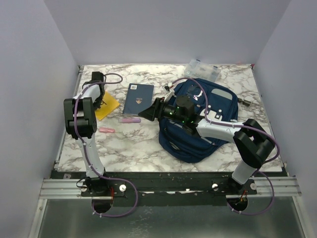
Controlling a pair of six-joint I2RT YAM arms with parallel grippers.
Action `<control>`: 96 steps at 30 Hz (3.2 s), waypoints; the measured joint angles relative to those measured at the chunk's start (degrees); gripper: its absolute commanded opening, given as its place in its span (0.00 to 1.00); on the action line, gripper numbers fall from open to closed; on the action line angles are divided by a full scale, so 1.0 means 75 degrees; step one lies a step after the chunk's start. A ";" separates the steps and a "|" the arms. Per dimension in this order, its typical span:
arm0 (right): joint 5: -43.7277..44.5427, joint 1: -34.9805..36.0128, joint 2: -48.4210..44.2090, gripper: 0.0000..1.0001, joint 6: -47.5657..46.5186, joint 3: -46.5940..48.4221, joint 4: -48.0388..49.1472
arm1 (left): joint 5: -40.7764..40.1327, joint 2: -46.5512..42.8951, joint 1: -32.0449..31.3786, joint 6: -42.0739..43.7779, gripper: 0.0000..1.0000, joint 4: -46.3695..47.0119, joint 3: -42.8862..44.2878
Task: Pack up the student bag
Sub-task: Adjust the book at the center of the board.
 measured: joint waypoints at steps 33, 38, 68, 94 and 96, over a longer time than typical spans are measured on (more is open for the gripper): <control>0.0309 0.0000 0.0050 0.62 -0.0385 0.0085 -0.0297 | 0.3719 0.2562 0.0656 -0.6551 0.64 -0.0606 0.6030; 0.0347 -0.0003 0.0119 0.62 -0.0414 0.0149 -0.0358 | 0.4605 0.2713 0.0691 -0.7909 0.64 -0.0029 0.5738; 0.0603 -0.0003 0.0102 0.62 -0.0411 0.0256 -0.0469 | 0.5455 -0.3214 0.0612 -1.0465 0.67 0.2460 -0.3235; -0.0111 -0.0003 -0.0099 0.70 -0.0350 0.0047 -0.0425 | 0.2579 0.0740 0.1947 -0.2964 0.98 -0.2334 0.3439; -0.0198 0.0000 -0.0099 0.70 -0.0364 0.0023 -0.0428 | 0.2704 0.0822 0.2034 -0.2862 0.98 -0.2477 0.3637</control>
